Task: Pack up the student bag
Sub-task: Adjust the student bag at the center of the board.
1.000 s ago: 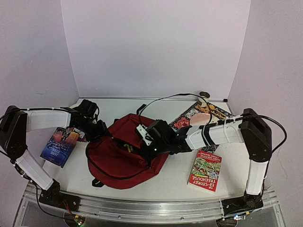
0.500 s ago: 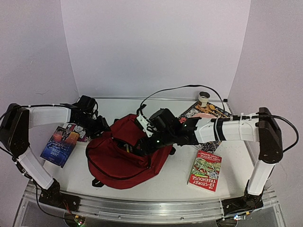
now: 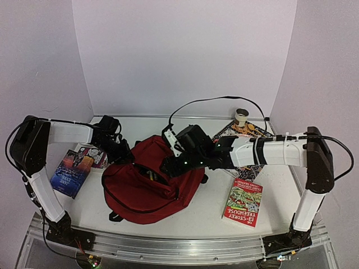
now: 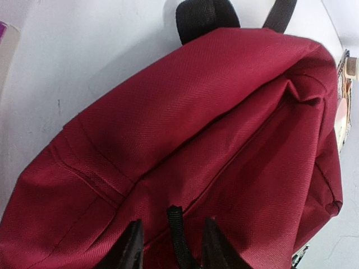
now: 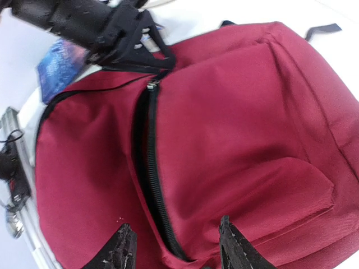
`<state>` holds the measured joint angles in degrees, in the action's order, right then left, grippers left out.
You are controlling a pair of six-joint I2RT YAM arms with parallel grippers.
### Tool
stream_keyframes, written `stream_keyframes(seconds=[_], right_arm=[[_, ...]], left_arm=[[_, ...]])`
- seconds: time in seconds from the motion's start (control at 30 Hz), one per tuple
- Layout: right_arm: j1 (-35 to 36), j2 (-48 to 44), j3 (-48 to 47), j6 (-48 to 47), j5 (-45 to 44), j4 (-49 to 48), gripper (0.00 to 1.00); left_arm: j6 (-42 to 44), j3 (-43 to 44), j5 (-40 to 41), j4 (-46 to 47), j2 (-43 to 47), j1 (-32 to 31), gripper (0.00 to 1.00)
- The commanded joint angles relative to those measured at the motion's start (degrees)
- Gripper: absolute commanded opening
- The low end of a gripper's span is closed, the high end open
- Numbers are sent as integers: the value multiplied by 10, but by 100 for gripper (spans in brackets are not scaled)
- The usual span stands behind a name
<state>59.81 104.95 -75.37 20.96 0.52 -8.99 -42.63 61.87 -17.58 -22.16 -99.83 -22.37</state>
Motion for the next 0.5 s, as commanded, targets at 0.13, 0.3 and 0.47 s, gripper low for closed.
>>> stream_keyframes(seconds=[0.13, 0.3, 0.47], right_arm=[[-3, 59, -6, 32, -61, 15, 47], [-11, 82, -2, 33, -80, 16, 46], [-23, 97, -8, 24, -95, 17, 46]], left_arm=[[-31, -15, -65, 72, -4, 3, 16], [-44, -46, -73, 90, 30, 3, 0], [-55, -92, -71, 96, 86, 3, 0]])
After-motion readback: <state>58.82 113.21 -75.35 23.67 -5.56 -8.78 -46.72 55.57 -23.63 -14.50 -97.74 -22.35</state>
